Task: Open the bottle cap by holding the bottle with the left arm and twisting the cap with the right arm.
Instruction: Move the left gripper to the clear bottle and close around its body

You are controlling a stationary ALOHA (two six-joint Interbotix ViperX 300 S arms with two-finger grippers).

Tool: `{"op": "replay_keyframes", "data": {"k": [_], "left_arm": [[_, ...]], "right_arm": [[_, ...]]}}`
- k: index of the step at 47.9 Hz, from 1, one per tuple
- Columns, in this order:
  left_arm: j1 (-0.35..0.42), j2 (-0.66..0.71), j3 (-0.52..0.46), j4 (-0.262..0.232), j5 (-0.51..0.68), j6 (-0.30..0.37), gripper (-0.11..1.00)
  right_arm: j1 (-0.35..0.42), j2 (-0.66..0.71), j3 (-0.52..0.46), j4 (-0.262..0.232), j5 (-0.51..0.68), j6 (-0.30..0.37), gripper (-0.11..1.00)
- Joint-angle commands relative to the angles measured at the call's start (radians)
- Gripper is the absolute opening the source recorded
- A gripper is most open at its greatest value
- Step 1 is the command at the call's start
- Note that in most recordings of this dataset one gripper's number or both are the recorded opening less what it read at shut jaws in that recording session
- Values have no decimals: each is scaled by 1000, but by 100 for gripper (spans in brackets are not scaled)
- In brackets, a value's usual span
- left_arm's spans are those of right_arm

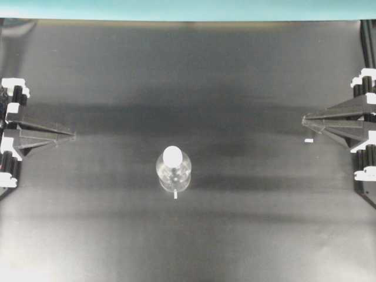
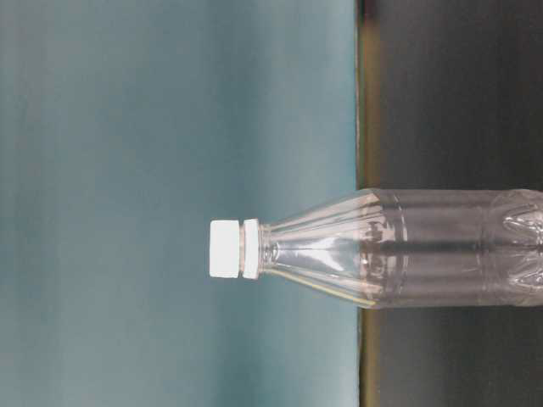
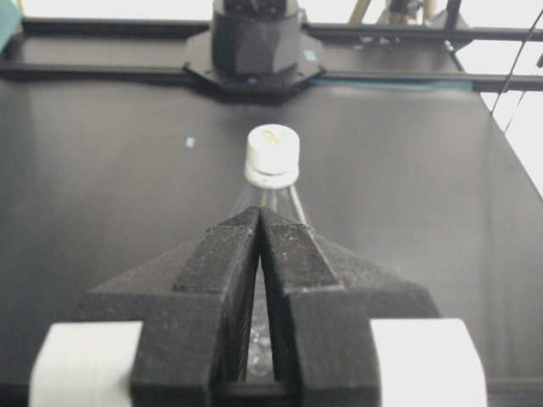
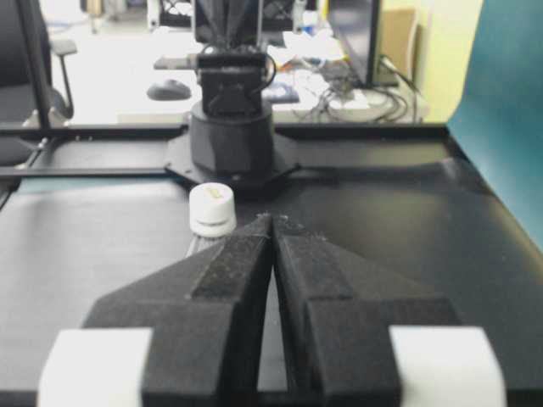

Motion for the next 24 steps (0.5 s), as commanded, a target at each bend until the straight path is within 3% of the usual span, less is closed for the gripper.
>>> {"op": "replay_keyframes", "data": {"k": [1,13,24], "left_arm": [[-11,51,-72,43,9,-3,14],[-26,275,-267,43,9,17,9],[-26,463,-380,43,-98,41,12]], "right_arm": [[-15,9,-14,5,-6,-2,3],[-17,15,-75,17,212,21,-1],[-17,-6,-84,18,278,38,-1]]}}
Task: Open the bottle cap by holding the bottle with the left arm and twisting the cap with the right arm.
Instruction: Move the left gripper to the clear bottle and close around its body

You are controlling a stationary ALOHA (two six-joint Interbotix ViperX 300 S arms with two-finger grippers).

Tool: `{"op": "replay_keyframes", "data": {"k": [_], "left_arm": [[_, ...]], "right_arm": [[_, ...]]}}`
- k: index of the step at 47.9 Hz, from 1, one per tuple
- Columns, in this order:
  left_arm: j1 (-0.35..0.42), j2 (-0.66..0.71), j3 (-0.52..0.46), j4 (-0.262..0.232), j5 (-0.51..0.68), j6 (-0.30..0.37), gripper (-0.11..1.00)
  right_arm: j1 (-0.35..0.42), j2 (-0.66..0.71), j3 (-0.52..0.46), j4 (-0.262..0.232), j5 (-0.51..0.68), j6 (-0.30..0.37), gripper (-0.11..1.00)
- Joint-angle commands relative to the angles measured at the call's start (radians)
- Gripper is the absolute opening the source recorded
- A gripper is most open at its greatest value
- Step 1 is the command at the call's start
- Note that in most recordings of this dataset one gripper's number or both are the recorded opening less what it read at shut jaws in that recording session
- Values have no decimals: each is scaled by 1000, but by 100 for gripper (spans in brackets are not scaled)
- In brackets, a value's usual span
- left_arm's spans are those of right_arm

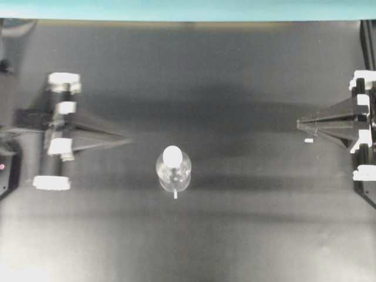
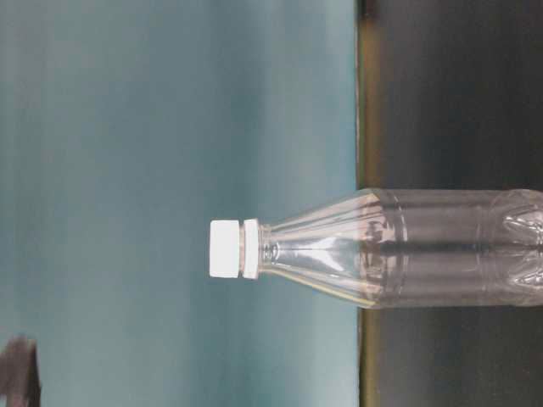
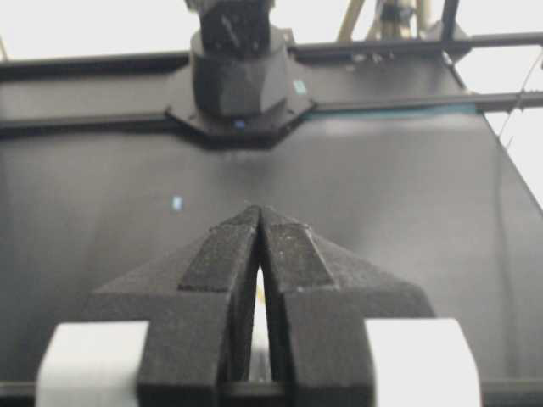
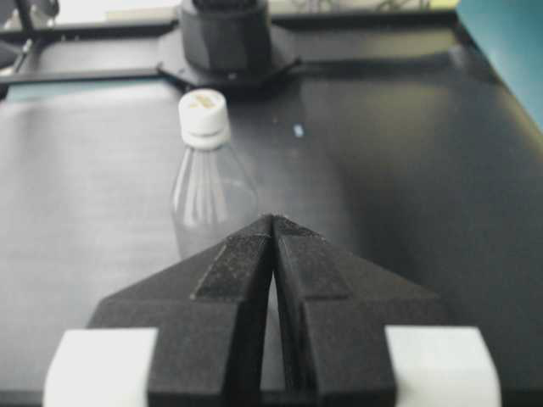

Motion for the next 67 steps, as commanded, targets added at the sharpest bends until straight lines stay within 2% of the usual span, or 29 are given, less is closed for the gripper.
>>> {"op": "replay_keyframes", "data": {"k": [1,4,12,14,17,22,30,42,54,61,67], "left_arm": [[0,61,-57,5,-48,2,14],[-5,110,-67,5,-80,-6,29],[-14,221,-66,5,-215,-40,79],[-14,255,-60,5,-262,-60,89],[-12,302,-52,5,-318,-72,97],[-15,380,-32,5,-399,-84,94],[-20,486,0,5,-503,-92,96],[-21,623,40,5,-517,-107,96],[-9,747,40,5,-515,-120,97],[-3,775,34,5,-509,-121,96],[-5,779,40,5,-500,-124,96]], "right_arm": [[-11,-5,-23,2,5,12,-1],[-11,-9,-25,2,6,12,-1],[-11,-26,-26,5,25,18,-1],[-11,-32,-29,8,34,20,-1],[-11,-41,-31,14,49,32,-1],[-11,-61,-37,15,69,77,-1],[-11,-81,-43,15,94,130,-1],[-11,-75,-43,17,112,158,-1],[-11,-66,-52,15,155,221,-1],[11,-29,-91,23,253,250,-1],[66,104,-216,110,483,295,-1]]}}
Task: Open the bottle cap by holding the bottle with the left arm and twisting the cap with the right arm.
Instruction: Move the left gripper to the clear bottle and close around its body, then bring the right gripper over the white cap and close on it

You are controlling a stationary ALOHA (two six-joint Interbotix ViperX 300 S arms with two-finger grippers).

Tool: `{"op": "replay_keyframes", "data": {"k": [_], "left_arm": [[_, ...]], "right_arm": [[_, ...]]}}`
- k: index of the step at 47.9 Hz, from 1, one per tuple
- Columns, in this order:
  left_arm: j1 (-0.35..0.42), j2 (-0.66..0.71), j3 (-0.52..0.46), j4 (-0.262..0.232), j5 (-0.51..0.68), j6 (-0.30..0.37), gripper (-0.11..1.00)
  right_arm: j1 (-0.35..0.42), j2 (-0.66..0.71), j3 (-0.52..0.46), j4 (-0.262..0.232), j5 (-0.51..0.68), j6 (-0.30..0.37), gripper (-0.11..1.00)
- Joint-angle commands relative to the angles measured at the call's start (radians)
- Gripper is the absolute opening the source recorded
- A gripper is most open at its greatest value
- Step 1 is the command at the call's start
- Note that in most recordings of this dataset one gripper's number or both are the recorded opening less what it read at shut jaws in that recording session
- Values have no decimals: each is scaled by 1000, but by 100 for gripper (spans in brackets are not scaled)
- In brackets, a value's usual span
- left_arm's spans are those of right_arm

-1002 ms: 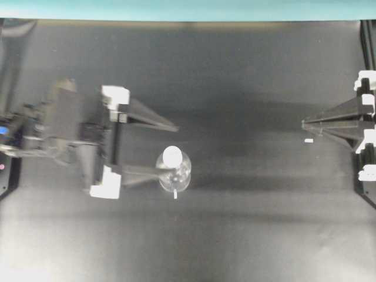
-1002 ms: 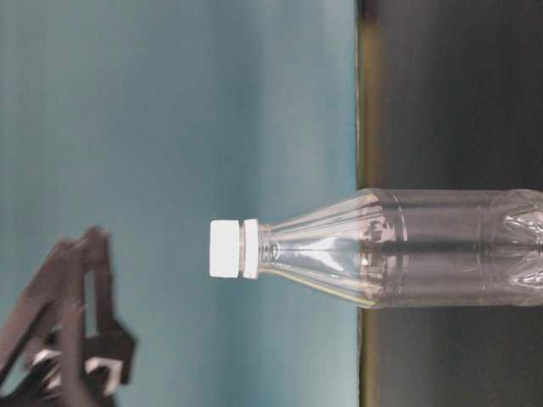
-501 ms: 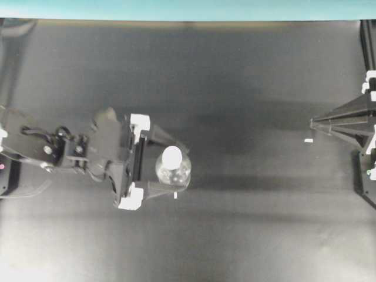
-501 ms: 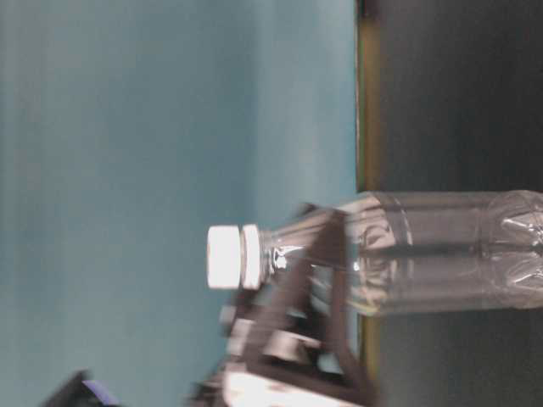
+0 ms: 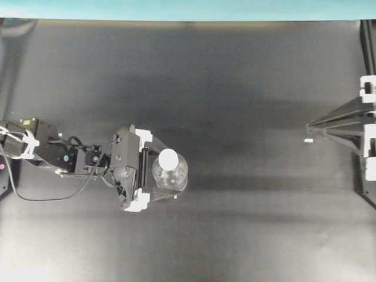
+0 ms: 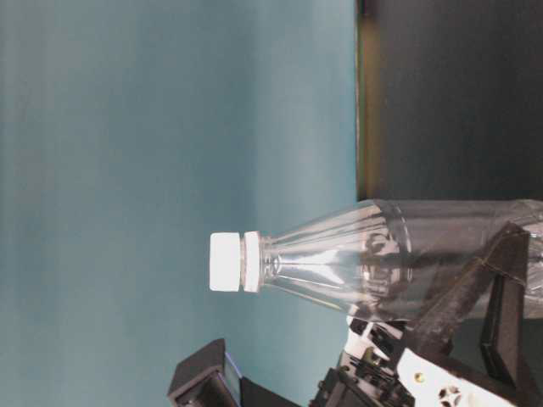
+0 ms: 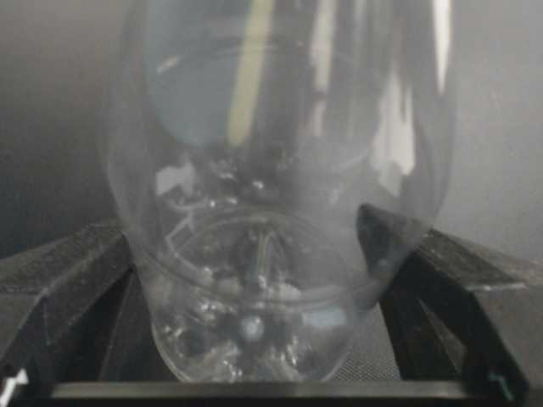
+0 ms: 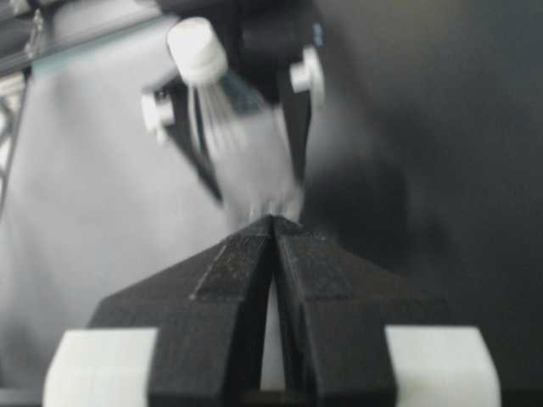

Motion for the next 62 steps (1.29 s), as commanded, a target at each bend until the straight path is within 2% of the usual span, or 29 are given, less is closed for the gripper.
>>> {"op": "replay_keyframes", "data": {"k": [1,7,9,15,18,23,32,35,37,43,49,57,62], "left_arm": [[2,0,-5,3,9,-2,96],[2,0,-11,3,38,-2,95],[0,0,-11,3,44,0,94],[-3,0,-12,3,46,2,84],[-8,0,-12,3,49,2,81],[-9,0,-12,3,60,2,81],[-14,2,-12,3,64,3,81],[-14,0,-11,2,64,3,81],[-14,0,-9,3,64,3,81],[-17,2,-12,3,64,2,81],[-17,2,-14,3,64,2,81],[-17,2,-14,3,64,2,81],[-17,2,-14,2,64,2,81]], "right_arm": [[64,117,-130,60,160,37,-1],[74,279,-311,91,330,54,-1],[63,348,-402,107,403,63,-1],[48,534,-615,138,604,89,-1],[38,620,-715,143,690,106,4],[20,764,-868,143,795,143,22],[3,945,-1106,137,847,209,72],[-5,996,-1166,135,867,238,83],[-11,1028,-1201,135,887,262,86],[-28,1109,-1290,129,968,333,83],[-21,1161,-1341,127,989,388,83],[-3,1190,-1355,118,980,442,83],[9,1204,-1355,107,976,448,83]]}}
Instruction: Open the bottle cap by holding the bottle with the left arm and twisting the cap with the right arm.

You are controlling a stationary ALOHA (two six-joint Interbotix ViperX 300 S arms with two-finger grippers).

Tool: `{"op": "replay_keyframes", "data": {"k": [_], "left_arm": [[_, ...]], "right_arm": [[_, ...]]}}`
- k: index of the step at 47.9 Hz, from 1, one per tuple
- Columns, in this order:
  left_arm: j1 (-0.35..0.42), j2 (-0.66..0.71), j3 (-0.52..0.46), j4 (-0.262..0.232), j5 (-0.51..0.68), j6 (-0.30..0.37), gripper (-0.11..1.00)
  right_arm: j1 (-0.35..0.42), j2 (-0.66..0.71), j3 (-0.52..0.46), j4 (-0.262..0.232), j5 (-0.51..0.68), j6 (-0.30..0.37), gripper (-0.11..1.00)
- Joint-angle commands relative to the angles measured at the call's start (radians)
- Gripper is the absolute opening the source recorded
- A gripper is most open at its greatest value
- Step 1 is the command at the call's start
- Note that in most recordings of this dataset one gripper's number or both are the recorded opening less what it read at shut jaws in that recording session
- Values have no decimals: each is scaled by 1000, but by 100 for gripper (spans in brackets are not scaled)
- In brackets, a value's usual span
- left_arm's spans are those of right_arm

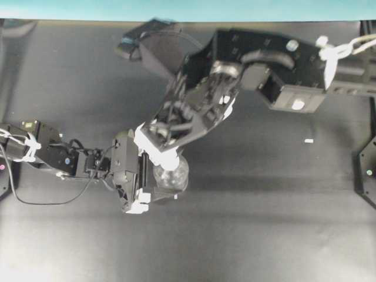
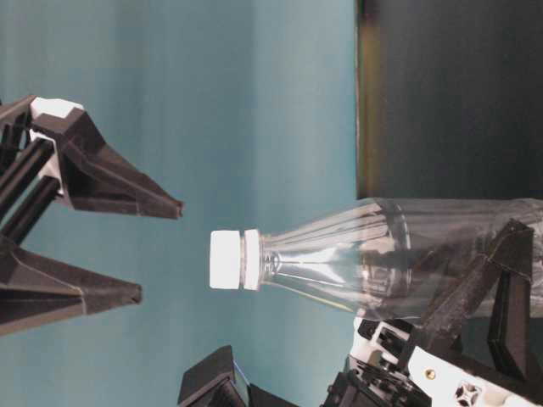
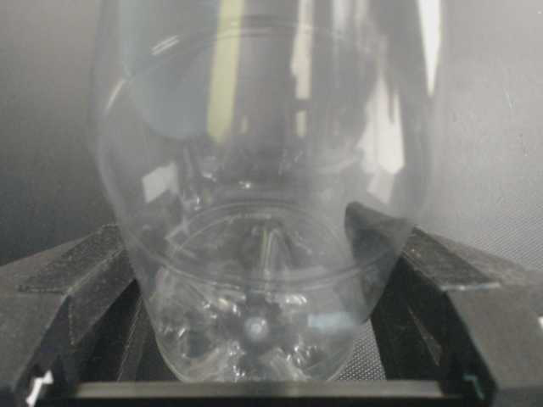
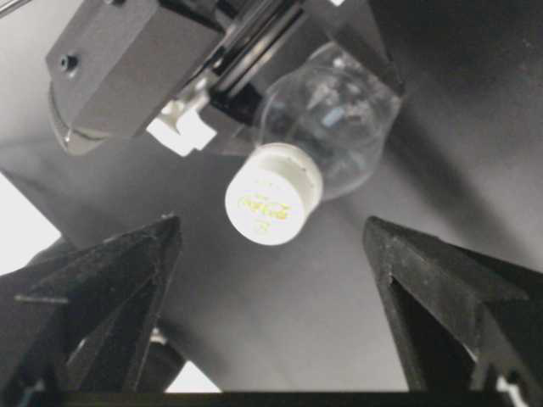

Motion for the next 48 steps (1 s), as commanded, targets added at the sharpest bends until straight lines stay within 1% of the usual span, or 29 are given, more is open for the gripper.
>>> {"op": "replay_keyframes", "data": {"k": [1,6,16,22,27,28,31,34,35,38,42,47,48], "left_arm": [[-3,-2,-9,3,-3,0,81],[-2,-2,-11,3,-3,2,81],[2,-2,-14,3,-3,2,81],[2,-2,-15,3,-3,2,81],[2,-2,-15,3,-3,2,81],[3,-2,-15,3,-3,2,81],[3,-2,-15,3,-2,2,81],[5,-2,-15,3,-3,0,81],[6,-2,-15,2,-2,2,81],[8,-2,-15,3,-3,2,81],[9,-2,-15,3,-2,2,81],[9,-2,-15,3,0,2,81],[9,-2,-14,3,0,2,81]], "right_arm": [[26,9,-11,-9,-6,11,83],[34,21,-8,-21,-14,11,82],[41,49,0,-26,-14,3,82],[43,51,14,-34,-15,0,79],[41,51,20,-38,-17,-2,70],[43,51,20,-40,-17,-5,67],[43,52,20,-38,-18,-21,53],[43,52,17,-38,-21,-46,39],[43,52,17,-38,-23,-55,37],[43,52,15,-38,-21,-87,37],[44,54,12,-38,-18,-152,37],[44,55,2,-29,-11,-282,37],[44,58,-2,-23,-8,-330,37]]}}
